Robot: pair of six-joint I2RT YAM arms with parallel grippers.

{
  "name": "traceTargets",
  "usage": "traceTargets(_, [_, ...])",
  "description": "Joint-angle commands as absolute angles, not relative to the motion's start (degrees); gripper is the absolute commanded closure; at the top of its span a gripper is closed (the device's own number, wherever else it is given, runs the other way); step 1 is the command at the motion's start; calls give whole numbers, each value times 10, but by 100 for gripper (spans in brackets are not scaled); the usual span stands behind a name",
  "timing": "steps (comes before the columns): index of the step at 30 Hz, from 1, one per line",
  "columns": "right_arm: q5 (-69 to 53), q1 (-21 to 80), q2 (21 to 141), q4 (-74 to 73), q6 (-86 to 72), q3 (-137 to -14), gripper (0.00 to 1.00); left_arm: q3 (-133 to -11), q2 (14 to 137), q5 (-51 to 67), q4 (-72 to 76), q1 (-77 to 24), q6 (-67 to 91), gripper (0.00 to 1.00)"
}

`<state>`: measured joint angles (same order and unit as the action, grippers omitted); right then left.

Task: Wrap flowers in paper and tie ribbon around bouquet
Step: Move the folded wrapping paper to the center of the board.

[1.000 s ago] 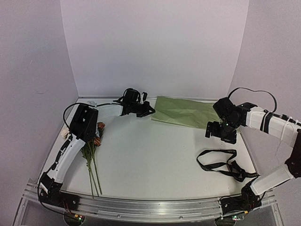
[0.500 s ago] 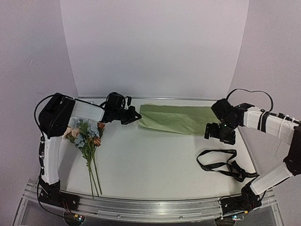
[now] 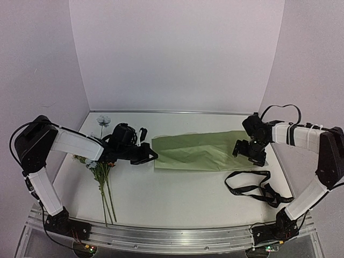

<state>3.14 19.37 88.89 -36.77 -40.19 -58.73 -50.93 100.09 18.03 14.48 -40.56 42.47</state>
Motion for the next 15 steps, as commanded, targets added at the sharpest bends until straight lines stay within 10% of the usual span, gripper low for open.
traceTargets(1, [5,158,915,-309,-435,-567,2,-481,962,186,163,-411,433,100])
traceTargets(4, [-12,140,932,-297,-448,-562,2,-474,956,188,158,-414,431,99])
traceTargets(10, [-16,127,941,-287,-459,-548,2,-486,954,173,137,-413,436,58])
traceTargets(15, [-4,125,914,-287,-460,-524,2,-525,975,184,93,-391,413,46])
